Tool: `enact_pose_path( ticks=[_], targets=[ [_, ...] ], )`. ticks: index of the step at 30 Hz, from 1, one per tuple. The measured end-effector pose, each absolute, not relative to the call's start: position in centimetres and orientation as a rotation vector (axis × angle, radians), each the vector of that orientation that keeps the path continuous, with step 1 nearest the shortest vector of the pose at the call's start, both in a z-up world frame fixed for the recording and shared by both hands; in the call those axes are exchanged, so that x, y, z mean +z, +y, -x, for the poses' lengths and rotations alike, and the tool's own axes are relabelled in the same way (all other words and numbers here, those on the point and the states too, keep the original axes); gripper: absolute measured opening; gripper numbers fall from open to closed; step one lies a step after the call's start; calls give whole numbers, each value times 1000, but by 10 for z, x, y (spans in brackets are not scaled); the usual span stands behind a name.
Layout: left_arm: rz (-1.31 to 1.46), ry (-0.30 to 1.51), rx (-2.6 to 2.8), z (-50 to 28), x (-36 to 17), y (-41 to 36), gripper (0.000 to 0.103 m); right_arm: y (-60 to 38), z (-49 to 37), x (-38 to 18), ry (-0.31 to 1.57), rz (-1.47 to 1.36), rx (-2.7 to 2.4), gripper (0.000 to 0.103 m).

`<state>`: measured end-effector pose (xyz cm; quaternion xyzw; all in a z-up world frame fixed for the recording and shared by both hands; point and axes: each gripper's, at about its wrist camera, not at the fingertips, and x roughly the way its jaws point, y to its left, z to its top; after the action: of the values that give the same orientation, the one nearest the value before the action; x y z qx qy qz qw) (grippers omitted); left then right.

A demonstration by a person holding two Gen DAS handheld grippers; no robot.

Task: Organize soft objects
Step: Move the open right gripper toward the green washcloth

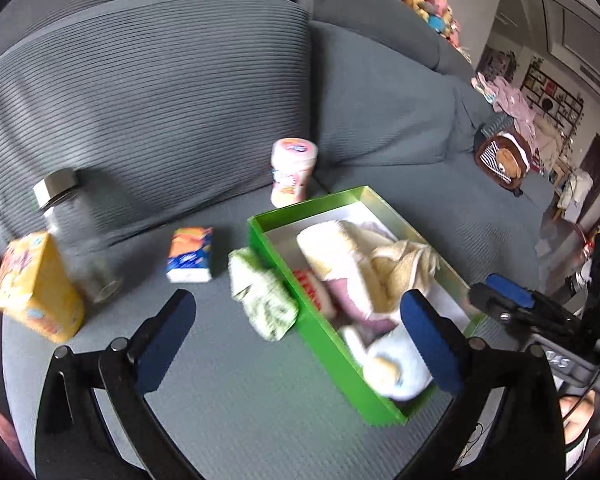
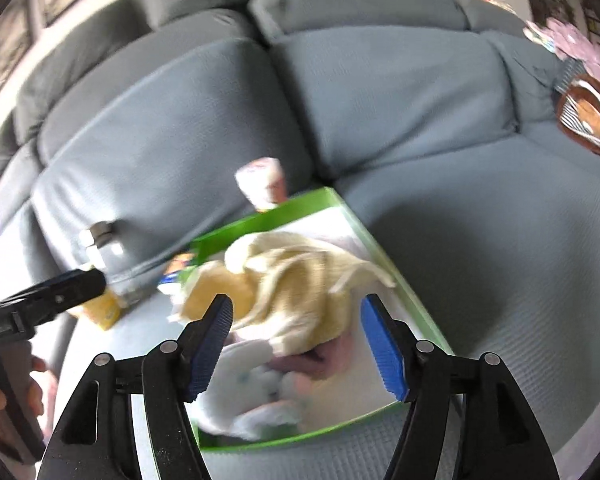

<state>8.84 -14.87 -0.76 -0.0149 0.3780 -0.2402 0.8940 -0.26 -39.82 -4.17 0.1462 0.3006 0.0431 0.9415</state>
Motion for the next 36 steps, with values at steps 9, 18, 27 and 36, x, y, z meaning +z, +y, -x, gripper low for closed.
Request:
enact_pose_path(
  ticks=[9,18,27,36],
  targets=[
    [120,852,-392,-45,-38,-65,102,-313,31,-39,578,-167,378,83],
    [154,922,-341,-14,-79,-12,102,-239,35,-76,649,-17,255,83],
    [195,945,-288,-7,-86,22,102,-195,4,-127,707,38,107,83],
    [215,950,-320,-21,-93,13,102,-183,-42,-133,693,189,-9,83]
  ],
)
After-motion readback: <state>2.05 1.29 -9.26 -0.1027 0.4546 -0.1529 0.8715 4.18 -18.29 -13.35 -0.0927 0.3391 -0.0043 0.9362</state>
